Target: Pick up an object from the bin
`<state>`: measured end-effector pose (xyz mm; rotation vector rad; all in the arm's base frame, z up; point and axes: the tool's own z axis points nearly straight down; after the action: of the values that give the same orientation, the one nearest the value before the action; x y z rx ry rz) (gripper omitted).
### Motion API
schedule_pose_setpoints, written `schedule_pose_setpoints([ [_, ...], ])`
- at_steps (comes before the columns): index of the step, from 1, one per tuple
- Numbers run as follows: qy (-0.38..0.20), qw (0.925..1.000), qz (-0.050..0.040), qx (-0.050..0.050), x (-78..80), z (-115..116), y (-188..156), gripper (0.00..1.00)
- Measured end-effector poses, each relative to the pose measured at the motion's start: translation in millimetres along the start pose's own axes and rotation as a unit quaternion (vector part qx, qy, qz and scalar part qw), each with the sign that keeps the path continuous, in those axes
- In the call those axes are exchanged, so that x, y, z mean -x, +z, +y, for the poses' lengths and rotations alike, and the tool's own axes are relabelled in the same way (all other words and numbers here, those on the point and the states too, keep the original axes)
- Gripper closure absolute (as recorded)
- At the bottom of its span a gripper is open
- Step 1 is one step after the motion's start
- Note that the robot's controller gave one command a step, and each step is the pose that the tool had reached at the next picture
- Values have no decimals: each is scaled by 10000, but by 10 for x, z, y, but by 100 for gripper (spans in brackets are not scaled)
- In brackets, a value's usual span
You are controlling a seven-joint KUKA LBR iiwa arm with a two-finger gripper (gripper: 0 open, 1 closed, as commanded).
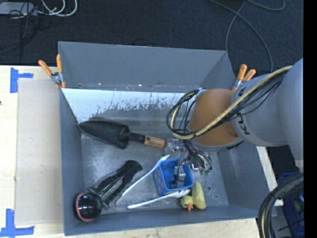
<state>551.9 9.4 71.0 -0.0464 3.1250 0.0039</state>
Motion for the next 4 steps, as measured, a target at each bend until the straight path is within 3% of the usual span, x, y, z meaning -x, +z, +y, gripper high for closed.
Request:
schedule_pose_setpoints([
  [1, 157, 9999, 9, 2, -34, 42, -44, 0],
  [2, -992, 9951, 0, -2, 75, 97, -3, 100],
  [4, -942, 9955, 45, 2, 110, 117, -175, 100],
])
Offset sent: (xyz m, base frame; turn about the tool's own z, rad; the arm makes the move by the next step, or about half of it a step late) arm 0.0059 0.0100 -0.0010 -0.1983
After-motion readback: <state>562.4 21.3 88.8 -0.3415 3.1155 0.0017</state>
